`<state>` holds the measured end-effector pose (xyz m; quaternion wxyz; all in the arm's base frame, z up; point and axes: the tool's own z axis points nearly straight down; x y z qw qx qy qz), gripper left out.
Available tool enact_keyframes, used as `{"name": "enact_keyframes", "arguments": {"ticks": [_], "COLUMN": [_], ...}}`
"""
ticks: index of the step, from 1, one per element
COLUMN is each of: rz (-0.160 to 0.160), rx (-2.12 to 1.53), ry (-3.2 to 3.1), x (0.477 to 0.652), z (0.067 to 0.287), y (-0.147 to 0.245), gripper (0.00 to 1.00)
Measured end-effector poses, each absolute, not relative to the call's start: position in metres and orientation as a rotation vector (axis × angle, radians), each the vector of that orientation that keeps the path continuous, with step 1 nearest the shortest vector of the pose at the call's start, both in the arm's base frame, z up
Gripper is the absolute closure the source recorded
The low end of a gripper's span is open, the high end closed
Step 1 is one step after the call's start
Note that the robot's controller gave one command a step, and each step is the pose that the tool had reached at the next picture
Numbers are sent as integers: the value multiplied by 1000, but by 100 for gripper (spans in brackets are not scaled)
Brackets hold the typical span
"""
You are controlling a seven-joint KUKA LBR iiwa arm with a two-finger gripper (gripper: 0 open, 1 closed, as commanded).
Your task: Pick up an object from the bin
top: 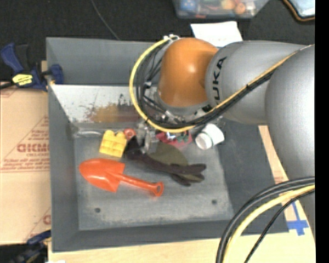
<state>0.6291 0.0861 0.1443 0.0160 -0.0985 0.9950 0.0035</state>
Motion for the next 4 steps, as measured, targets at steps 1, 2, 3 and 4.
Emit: {"name": "enact_keyframes", "arguments": {"ticks": [1,2,3,4], "rz": [17,15,16,14], "rx": [-284,-271,-294,-315], "ry": [3102,3095,3095,3085], "x": [629,642,636,639], "z": [124,176,249,222], "y": [86,74,83,83], "gripper": [100,100,100,100]}}
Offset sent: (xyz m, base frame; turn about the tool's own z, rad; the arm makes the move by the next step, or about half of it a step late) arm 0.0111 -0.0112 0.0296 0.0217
